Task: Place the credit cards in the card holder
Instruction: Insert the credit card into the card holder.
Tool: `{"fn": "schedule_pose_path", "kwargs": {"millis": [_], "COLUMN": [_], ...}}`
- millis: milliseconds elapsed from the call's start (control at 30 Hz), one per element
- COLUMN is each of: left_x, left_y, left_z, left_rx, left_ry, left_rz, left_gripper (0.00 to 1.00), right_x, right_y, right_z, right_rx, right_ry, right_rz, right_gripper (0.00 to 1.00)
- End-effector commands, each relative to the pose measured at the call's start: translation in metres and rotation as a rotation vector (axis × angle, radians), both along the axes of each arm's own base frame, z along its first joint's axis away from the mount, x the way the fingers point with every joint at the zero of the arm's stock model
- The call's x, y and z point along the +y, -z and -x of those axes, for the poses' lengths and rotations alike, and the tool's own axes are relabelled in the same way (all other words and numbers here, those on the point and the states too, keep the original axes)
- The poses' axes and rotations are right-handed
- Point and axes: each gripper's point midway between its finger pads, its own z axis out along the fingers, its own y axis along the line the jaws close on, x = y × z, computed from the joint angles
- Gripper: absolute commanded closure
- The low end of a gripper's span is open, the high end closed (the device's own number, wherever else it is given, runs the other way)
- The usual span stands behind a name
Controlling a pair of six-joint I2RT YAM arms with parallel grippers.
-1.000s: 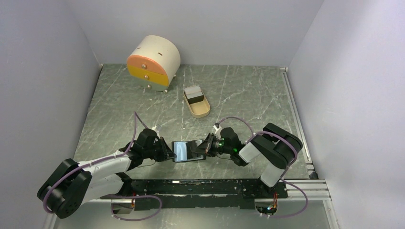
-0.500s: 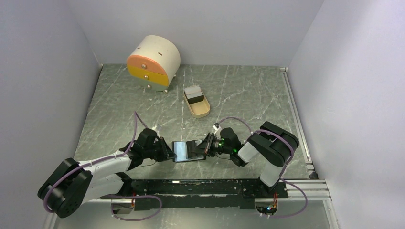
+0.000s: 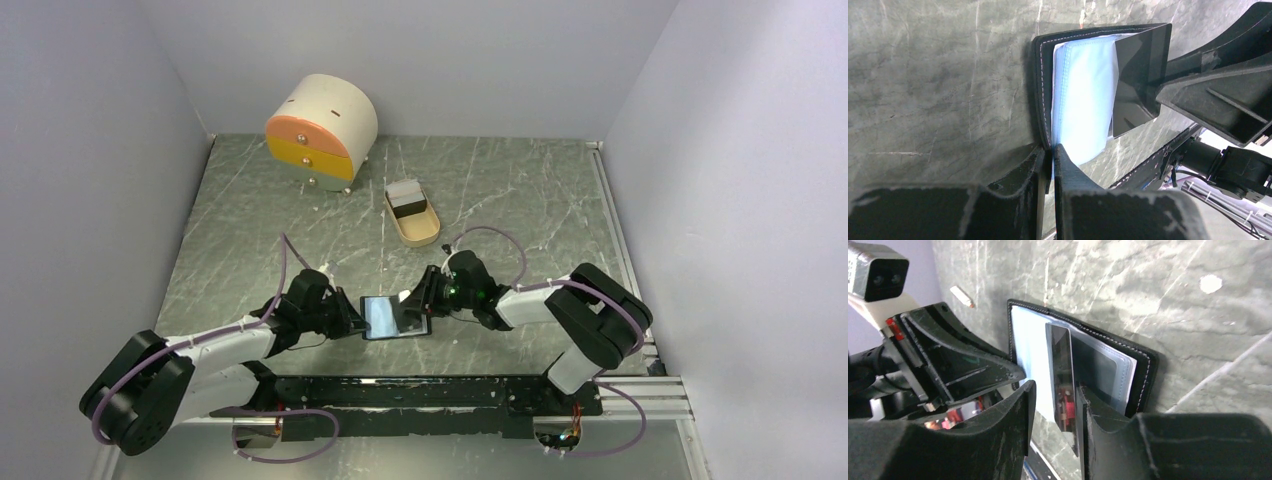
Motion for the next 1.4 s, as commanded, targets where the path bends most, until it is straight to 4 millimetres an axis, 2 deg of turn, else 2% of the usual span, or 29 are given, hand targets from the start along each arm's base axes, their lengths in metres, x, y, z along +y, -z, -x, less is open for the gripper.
{"fn": "schedule_pose_path", "kwargs": {"millis": [0,300,633,933,1167,1367], "left_x": [0.002,0.002,0.001,-0.002,-0.002,-0.003], "left_y": [0.005,0.003,0.002,0.002,0.000,0.000], "left_z": [0.002,0.003,0.002,0.002,0.002,0.002], "left_rx": [0.016,0.012,0.009,0.011,0.005,0.009], "left_ry": [0.006,0.004,0.003,0.010,0.008,0.014], "left_rz": [-0.013,-0.004,0.003,0.009,0.013,0.014], "left_gripper": [0.86,0.86,0.86,0.87,0.87,0.87], "right_x": [-0.021,-0.015,-0.012,0.002,0.006,0.007], "right_y": [0.024,0.021,0.020,0.025,0.025,0.025], "right_z": [0.001,0.008,0.013,0.019,0.019,0.017], "right_rx": [0.004,0.024,0.018,0.024,0.004,-0.012], "right_ry": [0.005,0.005,-0.008,-0.041,-0.052,-0.055], "right_rz": [0.172,0.129,0.145,0.132,0.140,0.184], "right_gripper": [0.61,0.70,0.69,0.79,0.77,0.68]}}
